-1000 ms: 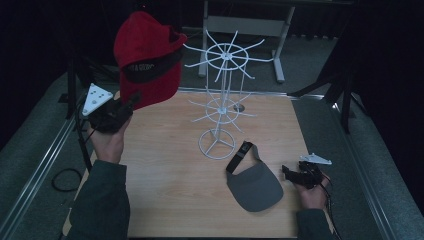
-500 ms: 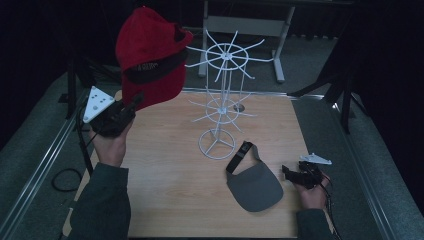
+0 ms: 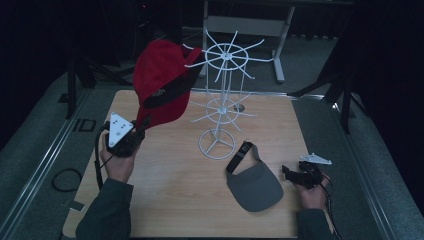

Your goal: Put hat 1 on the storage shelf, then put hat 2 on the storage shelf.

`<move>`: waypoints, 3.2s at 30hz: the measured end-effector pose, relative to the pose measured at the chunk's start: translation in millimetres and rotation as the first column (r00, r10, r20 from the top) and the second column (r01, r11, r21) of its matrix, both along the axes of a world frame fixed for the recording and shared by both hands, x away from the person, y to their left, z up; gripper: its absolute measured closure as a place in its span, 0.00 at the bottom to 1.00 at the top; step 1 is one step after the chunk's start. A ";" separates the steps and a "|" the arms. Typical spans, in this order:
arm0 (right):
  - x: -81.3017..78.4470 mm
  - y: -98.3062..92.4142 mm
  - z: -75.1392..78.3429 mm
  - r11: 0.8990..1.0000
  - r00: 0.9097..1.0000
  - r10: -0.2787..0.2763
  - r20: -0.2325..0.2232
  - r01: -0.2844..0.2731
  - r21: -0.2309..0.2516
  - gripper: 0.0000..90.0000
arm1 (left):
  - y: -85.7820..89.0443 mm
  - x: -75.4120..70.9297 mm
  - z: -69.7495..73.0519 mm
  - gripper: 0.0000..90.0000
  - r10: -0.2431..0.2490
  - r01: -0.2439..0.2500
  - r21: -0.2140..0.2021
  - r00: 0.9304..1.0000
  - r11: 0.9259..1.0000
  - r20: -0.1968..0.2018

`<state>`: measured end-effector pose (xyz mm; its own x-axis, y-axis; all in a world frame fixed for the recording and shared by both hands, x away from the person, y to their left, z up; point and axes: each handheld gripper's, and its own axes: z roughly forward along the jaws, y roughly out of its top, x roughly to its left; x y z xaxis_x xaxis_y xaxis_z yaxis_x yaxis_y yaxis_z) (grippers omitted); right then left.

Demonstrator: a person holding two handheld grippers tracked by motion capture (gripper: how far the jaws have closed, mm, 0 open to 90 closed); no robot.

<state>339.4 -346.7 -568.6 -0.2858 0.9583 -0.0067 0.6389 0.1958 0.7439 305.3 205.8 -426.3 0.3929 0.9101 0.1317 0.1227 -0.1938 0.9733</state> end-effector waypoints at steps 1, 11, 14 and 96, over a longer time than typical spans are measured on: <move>0.0 -0.1 0.0 1.000 1.000 0.001 0.000 -0.001 0.000 0.29 | -0.8 0.7 -3.4 0.95 0.001 -0.001 0.004 1.000 1.000 -0.009; 0.0 0.0 0.0 1.000 1.000 0.000 0.000 0.000 0.000 0.29 | -0.5 -1.6 -6.7 0.71 -0.060 0.061 0.007 0.998 0.998 -0.024; 0.0 -0.1 0.0 1.000 1.000 0.001 0.000 -0.001 -0.001 0.29 | 3.4 -5.9 -5.6 0.66 -0.077 0.077 -0.016 0.997 0.997 -0.014; -5.3 126.4 63.5 0.898 0.893 0.430 -0.130 -0.438 -0.036 0.94 | 53.2 -5.4 -97.3 0.59 0.036 -0.061 -0.056 0.931 0.997 -0.363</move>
